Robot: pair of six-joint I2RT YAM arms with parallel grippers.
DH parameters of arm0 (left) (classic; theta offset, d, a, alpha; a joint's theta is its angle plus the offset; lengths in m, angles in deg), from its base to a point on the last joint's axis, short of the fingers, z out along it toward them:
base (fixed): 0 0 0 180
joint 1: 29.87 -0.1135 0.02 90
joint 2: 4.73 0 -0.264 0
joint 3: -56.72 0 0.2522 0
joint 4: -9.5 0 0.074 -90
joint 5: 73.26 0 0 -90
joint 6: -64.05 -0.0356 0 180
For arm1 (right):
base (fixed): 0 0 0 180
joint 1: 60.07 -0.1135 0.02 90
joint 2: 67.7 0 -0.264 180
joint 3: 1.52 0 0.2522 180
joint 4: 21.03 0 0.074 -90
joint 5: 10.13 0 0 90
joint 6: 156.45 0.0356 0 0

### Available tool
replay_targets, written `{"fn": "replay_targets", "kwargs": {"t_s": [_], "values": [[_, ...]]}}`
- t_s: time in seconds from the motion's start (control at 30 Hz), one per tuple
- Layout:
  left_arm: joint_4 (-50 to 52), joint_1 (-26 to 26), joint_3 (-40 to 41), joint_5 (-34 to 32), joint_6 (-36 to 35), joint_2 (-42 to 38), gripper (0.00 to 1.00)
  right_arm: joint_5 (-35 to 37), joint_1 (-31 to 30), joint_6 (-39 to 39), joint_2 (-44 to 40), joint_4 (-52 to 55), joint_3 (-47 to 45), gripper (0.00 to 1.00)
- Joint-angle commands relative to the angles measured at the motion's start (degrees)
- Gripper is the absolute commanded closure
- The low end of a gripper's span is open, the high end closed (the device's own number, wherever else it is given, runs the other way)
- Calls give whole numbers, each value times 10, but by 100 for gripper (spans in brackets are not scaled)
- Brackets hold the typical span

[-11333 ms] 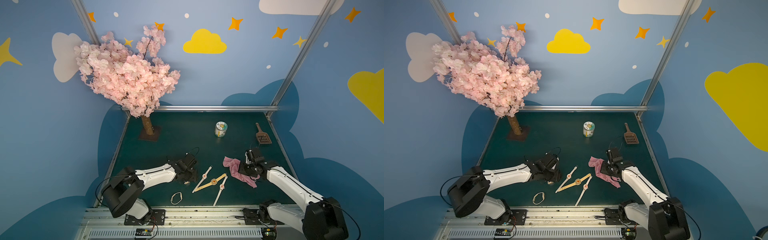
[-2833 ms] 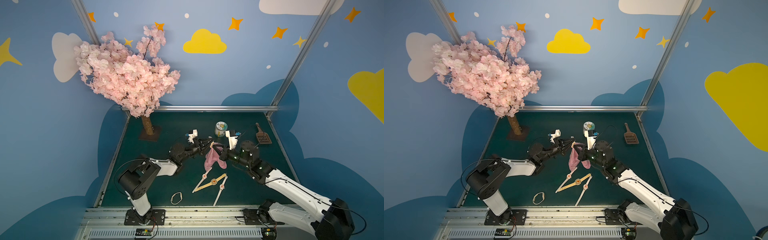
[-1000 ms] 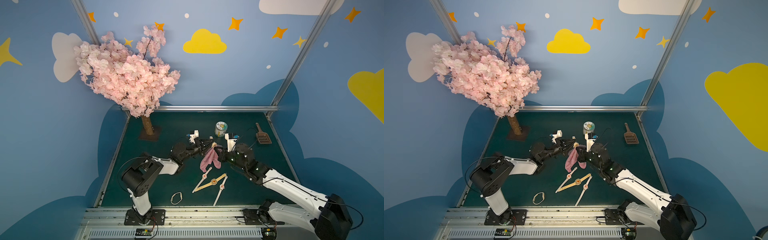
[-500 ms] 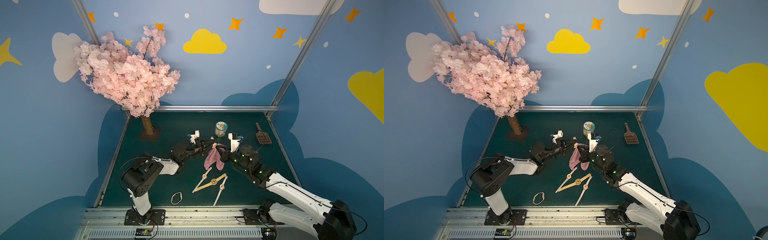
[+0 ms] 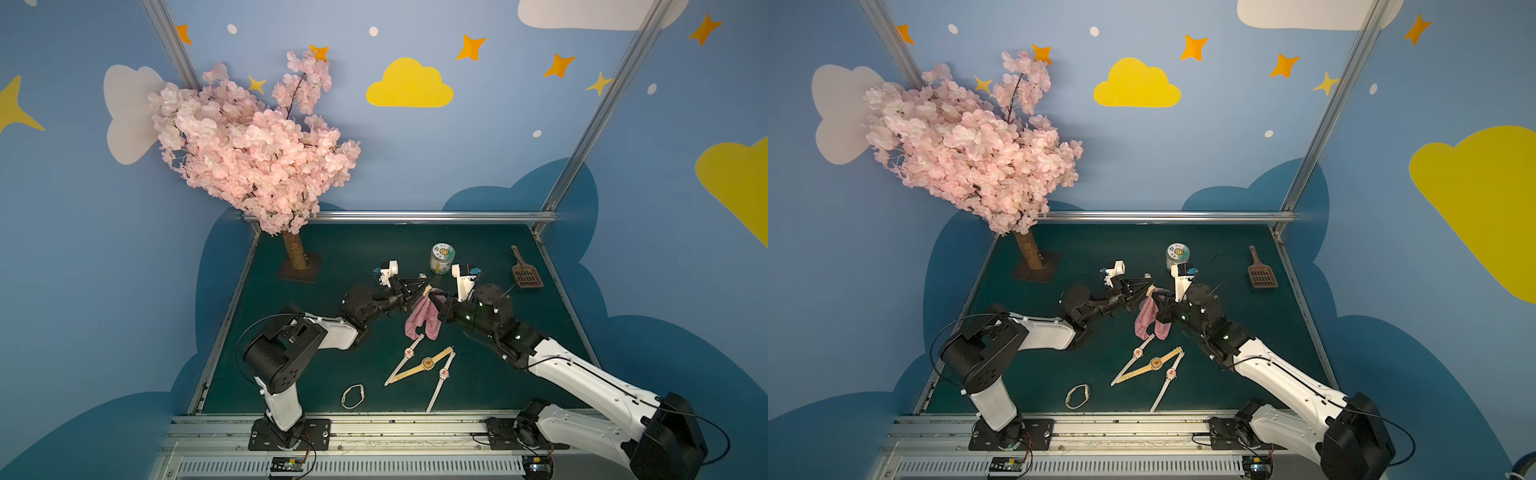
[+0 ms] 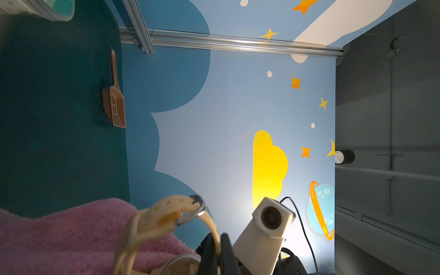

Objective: Wipe the watch dial
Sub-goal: Wipe the watch.

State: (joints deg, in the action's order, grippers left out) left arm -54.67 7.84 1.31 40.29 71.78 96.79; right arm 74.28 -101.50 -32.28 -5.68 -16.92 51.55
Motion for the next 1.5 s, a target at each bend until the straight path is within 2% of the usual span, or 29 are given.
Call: {"fn": "replay_targets", "kwargs": {"t_s": [0.0,0.03,0.13,0.2,0.3,0.37,0.43,0.5,0.6,0.67,0.73,1.07,1.17,1.3,1.47], "values": [[-21,10,-15,31,-6,-5,97,-76,-2,4,13,-108,-2,100],[-22,10,-15,32,-7,-4,97,-62,-3,1,20,-78,11,100],[-21,9,-13,32,-7,-7,97,60,-8,13,28,95,63,100],[-21,10,-9,31,-9,-10,97,94,-5,20,23,131,68,100],[-22,9,-7,30,-9,-11,97,48,-2,7,5,29,21,100],[-21,9,-10,31,-8,-8,97,-17,0,7,0,-68,-5,100],[-21,9,-12,33,-7,-6,97,-66,2,5,7,-105,-5,100],[-22,8,-13,33,-7,-5,97,-78,1,-1,15,-87,1,100],[-22,8,-11,33,-6,-5,97,7,0,2,20,18,28,100],[-21,9,-7,31,-6,-9,97,109,2,30,13,95,37,100],[-22,8,-4,30,-8,-12,97,140,13,42,1,115,26,100],[-22,8,4,22,-7,-10,97,146,71,37,-80,147,-5,100],[-22,4,7,23,-10,-18,97,139,121,14,-130,183,-3,100],[-21,-3,17,24,-7,-21,97,84,200,-16,-193,211,9,100],[-21,-14,27,40,-6,-19,97,42,253,-23,-234,261,4,100]]}}
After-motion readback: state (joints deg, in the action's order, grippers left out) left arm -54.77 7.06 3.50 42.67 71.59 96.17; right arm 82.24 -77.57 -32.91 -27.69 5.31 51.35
